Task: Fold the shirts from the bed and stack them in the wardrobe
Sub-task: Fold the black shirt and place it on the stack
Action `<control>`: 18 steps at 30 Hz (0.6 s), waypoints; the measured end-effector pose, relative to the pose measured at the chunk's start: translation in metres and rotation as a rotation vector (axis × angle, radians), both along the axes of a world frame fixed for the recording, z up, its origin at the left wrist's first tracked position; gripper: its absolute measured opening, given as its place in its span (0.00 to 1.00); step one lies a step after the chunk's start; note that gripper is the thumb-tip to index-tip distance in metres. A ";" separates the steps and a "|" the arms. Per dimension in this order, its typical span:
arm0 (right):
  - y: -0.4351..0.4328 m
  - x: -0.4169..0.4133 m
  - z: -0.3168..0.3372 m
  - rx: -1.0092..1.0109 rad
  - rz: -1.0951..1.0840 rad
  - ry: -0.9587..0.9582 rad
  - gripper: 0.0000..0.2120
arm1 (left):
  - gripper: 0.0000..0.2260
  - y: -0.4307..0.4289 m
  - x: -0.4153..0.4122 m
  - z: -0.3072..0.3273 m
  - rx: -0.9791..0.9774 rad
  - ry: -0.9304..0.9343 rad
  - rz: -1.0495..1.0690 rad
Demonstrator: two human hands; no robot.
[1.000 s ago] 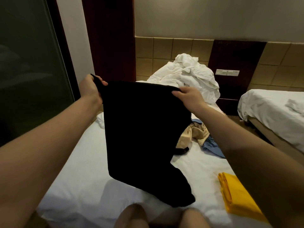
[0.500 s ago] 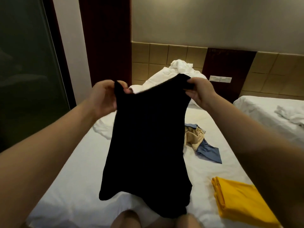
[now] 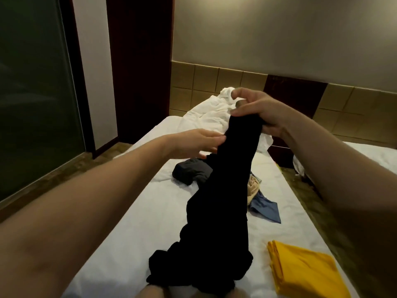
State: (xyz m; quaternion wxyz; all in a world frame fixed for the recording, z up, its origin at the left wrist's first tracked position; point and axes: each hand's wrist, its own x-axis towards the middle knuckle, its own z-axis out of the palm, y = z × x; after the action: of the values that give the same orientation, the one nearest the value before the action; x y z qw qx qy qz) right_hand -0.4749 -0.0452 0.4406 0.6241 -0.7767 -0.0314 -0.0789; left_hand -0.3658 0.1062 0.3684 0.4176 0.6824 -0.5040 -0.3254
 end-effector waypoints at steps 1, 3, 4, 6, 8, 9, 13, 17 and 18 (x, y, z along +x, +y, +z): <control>-0.007 -0.004 0.002 -0.015 -0.029 -0.011 0.15 | 0.13 -0.001 -0.001 -0.005 -0.004 0.086 -0.005; -0.018 -0.013 0.006 -0.047 -0.055 -0.007 0.19 | 0.11 -0.005 -0.002 -0.013 -0.063 0.130 -0.012; -0.022 -0.016 0.007 -0.074 -0.064 0.012 0.21 | 0.09 -0.008 -0.002 -0.015 -0.127 0.137 0.000; -0.023 -0.023 0.012 -0.159 -0.108 0.076 0.24 | 0.06 -0.012 -0.004 -0.011 -0.253 0.186 0.052; -0.021 -0.028 0.018 -0.230 -0.155 0.134 0.25 | 0.06 -0.015 -0.004 -0.002 -0.301 0.190 0.076; -0.020 -0.030 0.022 -0.272 -0.158 0.169 0.25 | 0.06 -0.016 -0.004 0.003 -0.309 0.193 0.077; -0.013 -0.033 0.038 -0.572 -0.223 0.419 0.16 | 0.08 -0.019 -0.009 0.025 -0.407 0.116 0.216; -0.014 -0.029 0.043 -0.501 -0.382 0.206 0.11 | 0.08 -0.013 -0.014 0.049 -0.489 -0.055 0.305; -0.014 -0.026 0.043 -0.421 -0.407 0.100 0.12 | 0.06 -0.010 -0.016 0.051 -0.487 -0.048 0.267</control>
State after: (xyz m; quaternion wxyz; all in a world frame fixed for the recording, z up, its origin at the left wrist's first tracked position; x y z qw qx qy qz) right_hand -0.5010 -0.0589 0.4832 0.4212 -0.8824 0.1401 -0.1558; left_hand -0.3820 0.0966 0.4189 0.5964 0.6299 -0.4827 -0.1204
